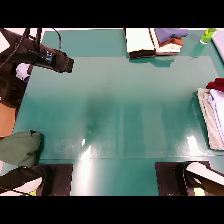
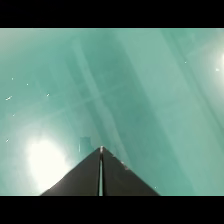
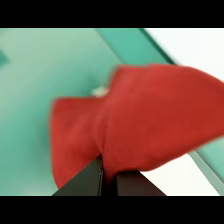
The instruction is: Fold the shirts.
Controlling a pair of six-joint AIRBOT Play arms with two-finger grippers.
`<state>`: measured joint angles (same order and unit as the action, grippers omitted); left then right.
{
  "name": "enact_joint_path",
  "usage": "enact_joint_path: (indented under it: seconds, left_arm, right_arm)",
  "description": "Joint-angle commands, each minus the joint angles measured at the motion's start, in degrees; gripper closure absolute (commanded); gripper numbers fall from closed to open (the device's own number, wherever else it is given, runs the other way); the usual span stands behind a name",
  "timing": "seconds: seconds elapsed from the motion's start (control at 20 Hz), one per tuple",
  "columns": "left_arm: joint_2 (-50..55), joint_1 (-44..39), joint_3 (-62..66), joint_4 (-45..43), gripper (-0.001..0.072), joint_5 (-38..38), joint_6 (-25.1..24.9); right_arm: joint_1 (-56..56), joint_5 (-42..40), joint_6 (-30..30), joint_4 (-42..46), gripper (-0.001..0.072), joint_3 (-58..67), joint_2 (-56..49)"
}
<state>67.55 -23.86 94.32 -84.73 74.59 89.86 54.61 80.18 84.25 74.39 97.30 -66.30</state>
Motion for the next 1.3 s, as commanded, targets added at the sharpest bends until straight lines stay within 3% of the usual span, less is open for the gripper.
enact_joint_path:
  seconds: [0.0, 0.5, 0.55, 0.65, 0.7, 0.9, 1.1, 1.25]
  left_arm:
    - [0.0, 0.0, 0.0, 0.0, 0.0678, 0.0, -0.4]
    - [0.0, 0.0, 0.0, 0.0, 0.0678, 1.7, -0.4]
    - [0.0, 0.0, 0.0, 0.0, 0.0678, 1.7, -0.4]
    - [0.0, 0.0, 0.0, 0.0, 0.0678, 1.4, -0.3]
    - [0.0, 0.0, 0.0, 0.0, 0.0678, 1.3, -0.3]
    - [0.0, 0.0, 0.0, 0.0, 0.0678, 1.3, -0.3]
    - [0.0, 0.0, 0.0, -0.5, 0.0678, 0.9, -0.3]
    - [0.0, 0.0, 0.0, -0.5, 0.0678, 0.9, -0.3]
  right_arm:
    - [3.5, 0.4, -1.4, 8.1, 0.0696, -9.9, 5.9]
    - [7.1, -5.6, -3.8, 20.0, 0.069, -36.9, 14.0]
    - [7.1, -5.5, -3.8, 20.9, 0.0622, -38.2, 13.7]
    - [7.5, -5.4, -3.7, 21.5, 0.0169, -38.6, 12.3]
    - [7.2, -4.9, -3.6, 20.5, 0.0123, -37.3, 11.4]
    - [-0.3, -6.8, -3.1, 8.7, 0.0126, -27.1, 8.5]
    - [-19.7, -6.2, -1.6, -5.2, 0.0128, -18.8, 4.4]
    - [-37.9, -7.7, -1.6, -4.8, 0.0135, -16.5, 1.1]
